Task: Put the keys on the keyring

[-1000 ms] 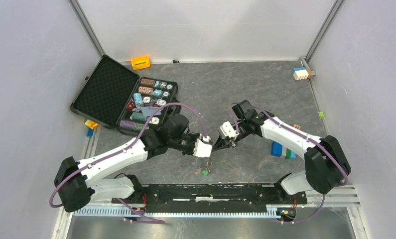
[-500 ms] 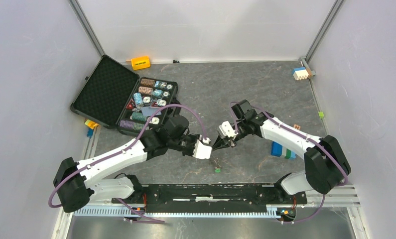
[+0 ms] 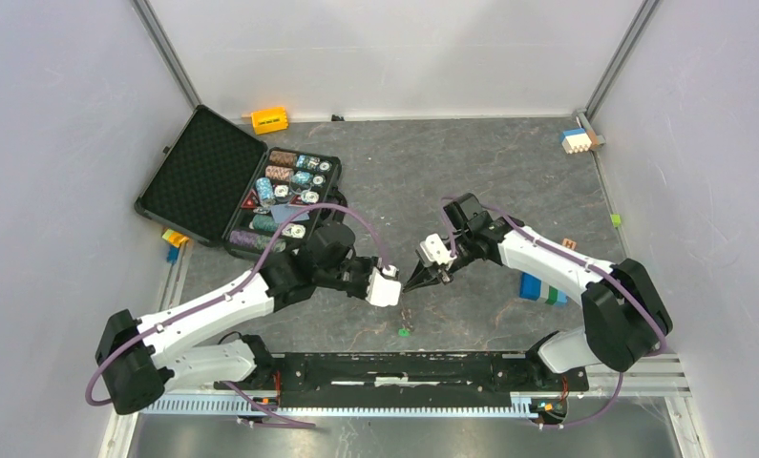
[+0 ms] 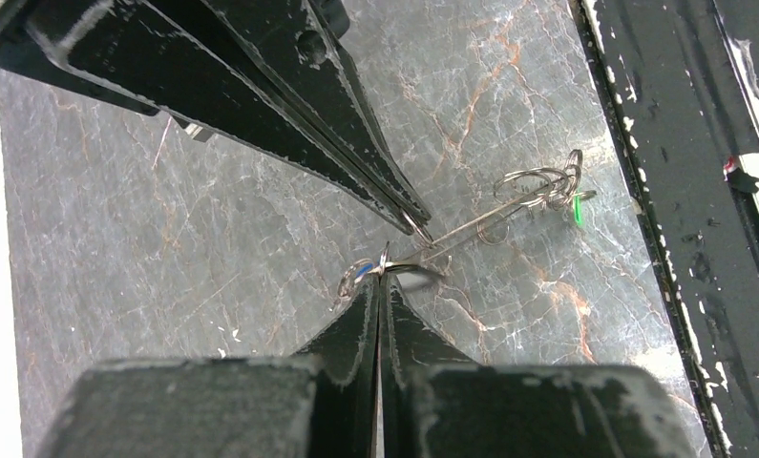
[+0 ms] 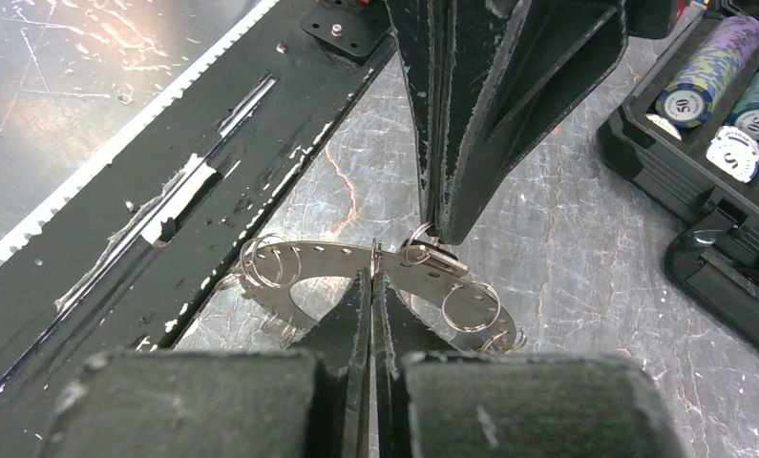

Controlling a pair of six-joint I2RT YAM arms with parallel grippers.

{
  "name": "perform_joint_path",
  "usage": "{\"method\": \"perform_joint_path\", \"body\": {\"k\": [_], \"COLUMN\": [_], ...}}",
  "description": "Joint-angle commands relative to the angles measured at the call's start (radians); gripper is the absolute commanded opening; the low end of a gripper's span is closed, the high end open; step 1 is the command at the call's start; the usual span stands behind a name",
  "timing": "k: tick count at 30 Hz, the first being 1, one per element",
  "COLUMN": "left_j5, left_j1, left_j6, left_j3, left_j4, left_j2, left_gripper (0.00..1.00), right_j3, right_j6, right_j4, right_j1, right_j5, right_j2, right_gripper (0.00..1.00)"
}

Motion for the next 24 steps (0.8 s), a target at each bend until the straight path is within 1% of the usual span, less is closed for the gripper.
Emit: {"method": "perform_joint_path", "body": {"k": [1,6,10,11,14,18,21,24], "left_j5": [-0.01,-0.054,-0.062,-0.058,-0.048,-0.043,-0.027,-0.006], "left_j1": [-0.01,-0.02,-0.023,-0.024,-0.03,-0.032,-0.031,-0.032], "left_j6": [0.061,0.109,0.126,0.131,0.154,0.176,0.204,0.211], "left_j3": [-0.029,-0.052,-0.07,-0.073,-0.094,-0.118,-0.116,-0.091], "left_j4": [0.042,0.043,0.065,0.067,0.075,0.084,0.074,0.04], "left_j2": [-0.025,-0.043,-0.068,-0.071,-0.083,-0.112,-0.122,-0.115], "left_gripper": [0.02,0.02,0.02,0.02,0.02,0.02,0.02,0.02], "right_j3": [0.007,0.024,0.071,0.082,0.092,0.093,0.097,0.127], "right_j6": [-0.074,-0.229,-0.414,-0.44,-0.455,-0.435,-0.433,-0.434], "right_j4": [-0.063,-0.195,-0.377,-0.4,-0.413,-0.397,-0.395,-0.401], "right_j1": [0.004,0.004,0.004,0.003,0.004,0.003,0.003,0.009], "right_j5": [-0.037,-0.065,-0.084,-0.085,-0.083,-0.079,-0.066,-0.021], "right_j2": [0.013,0.036,0.084,0.093,0.108,0.108,0.109,0.107], "right_gripper": [0.0,0.0,0.0,0.0,0.0,0.0,0.0,0.0]}}
